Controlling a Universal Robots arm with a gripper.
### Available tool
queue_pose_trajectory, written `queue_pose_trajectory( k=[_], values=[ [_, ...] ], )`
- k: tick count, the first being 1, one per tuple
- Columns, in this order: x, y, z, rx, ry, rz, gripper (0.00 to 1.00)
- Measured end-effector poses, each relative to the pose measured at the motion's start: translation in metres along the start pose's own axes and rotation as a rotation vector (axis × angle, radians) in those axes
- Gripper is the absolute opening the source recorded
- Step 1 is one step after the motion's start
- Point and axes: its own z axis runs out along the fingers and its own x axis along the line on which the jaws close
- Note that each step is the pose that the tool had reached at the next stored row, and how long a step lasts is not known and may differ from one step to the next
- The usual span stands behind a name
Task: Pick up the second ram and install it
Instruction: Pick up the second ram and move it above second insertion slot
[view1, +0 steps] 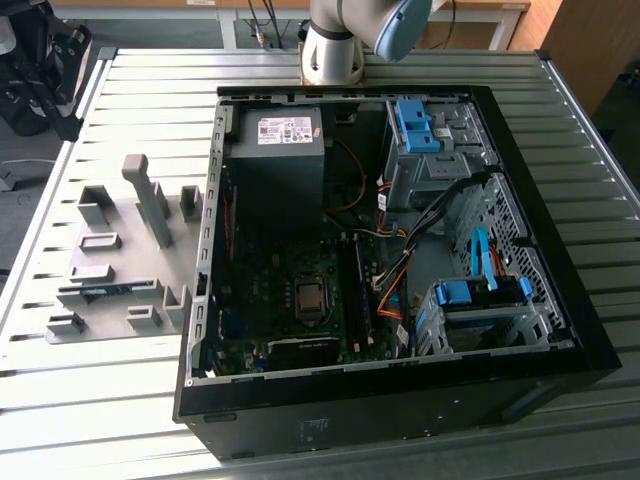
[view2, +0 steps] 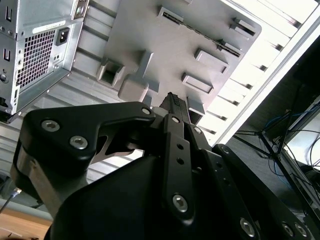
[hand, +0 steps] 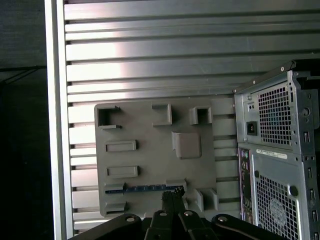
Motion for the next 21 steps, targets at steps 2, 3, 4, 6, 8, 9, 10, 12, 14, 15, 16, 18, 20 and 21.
queue_pose_trajectory(
  k=[2, 3, 4, 6, 8, 9, 10, 12, 14, 15, 16, 18, 20, 21],
  values=[
    [0.0000, 0.0001, 0.0000, 0.0000, 0.0000, 0.000, 0.11],
    [0.0000, 0.0001, 0.0000, 0.0000, 0.0001, 0.000, 0.11],
    [0.0000, 0.0001, 0.0000, 0.0000, 0.0001, 0.000, 0.11],
    [0.0000, 0.0002, 0.0000, 0.0000, 0.0000, 0.000, 0.11],
    [0.0000, 0.0003, 0.0000, 0.0000, 0.0001, 0.000, 0.11],
    [0.0000, 0.0003, 0.0000, 0.0000, 0.0001, 0.000, 0.11],
    [0.0000, 0.0004, 0.0000, 0.0000, 0.0001, 0.000, 0.11],
    [0.0000, 0.0004, 0.0000, -0.0001, 0.0004, -0.006, 0.11],
    [0.0001, 0.0004, 0.0000, -0.0004, 0.0010, -0.020, 0.11],
    [0.0001, 0.0004, 0.0001, -0.0008, 0.0016, -0.032, 0.11],
    [0.0000, 0.0004, 0.0001, -0.0011, 0.0021, -0.046, 0.11],
    [0.0001, 0.0004, 0.0002, -0.0017, 0.0035, -0.077, 0.11],
    [0.0004, 0.0003, 0.0003, -0.0025, 0.0048, -0.107, 0.11],
    [0.0005, 0.0003, 0.0004, -0.0029, 0.0054, -0.121, 0.11]
  ],
)
